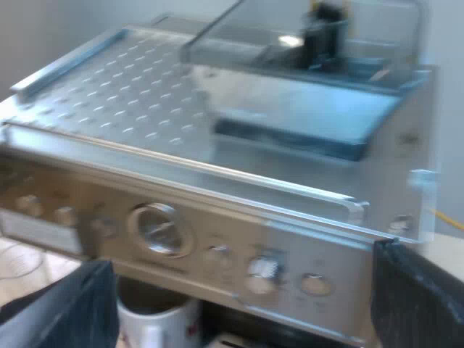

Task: Place mug into machine

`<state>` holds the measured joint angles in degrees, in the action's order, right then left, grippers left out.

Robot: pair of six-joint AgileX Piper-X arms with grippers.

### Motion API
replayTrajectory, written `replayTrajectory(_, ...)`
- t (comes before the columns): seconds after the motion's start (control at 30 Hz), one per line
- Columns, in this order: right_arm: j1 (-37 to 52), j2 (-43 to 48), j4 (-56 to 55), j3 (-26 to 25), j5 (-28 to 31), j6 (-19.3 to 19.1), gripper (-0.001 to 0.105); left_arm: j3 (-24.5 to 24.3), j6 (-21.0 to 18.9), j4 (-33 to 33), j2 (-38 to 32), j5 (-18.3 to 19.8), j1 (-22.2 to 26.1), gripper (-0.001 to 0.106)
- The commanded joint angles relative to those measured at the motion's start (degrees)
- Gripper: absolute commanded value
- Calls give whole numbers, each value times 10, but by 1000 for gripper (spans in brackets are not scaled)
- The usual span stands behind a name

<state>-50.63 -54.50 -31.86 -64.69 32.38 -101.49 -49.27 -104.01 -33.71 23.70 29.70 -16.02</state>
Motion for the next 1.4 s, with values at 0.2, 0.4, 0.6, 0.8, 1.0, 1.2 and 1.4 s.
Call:
replayTrajectory(0.2, 112, 54, -84, -4, -59, -3, 72, -40, -12, 11, 84, -29, 0, 74)
replayTrajectory(0.4, 216, 74, -144, -4, -114, -3, 72, -54, -8, 11, 107, -75, 0, 74)
replayTrajectory(0.6, 370, 94, -178, -4, -212, -21, 72, -54, -7, -15, 108, -79, 44, 74)
replayTrajectory(0.8, 475, 122, -182, 5, -258, -38, 72, -55, 11, -62, 108, -28, 137, 74)
replayTrajectory(1.0, 518, 179, -183, 51, -267, -42, 72, -55, 34, -101, 94, -25, 156, 74)
replayTrajectory(1.2, 518, 262, -185, 108, -271, -44, 72, -49, 53, -132, 27, -59, 156, 74)
replayTrajectory(1.4, 518, 355, -205, 145, -271, -48, 72, 0, 54, -146, -51, -59, 156, 74)
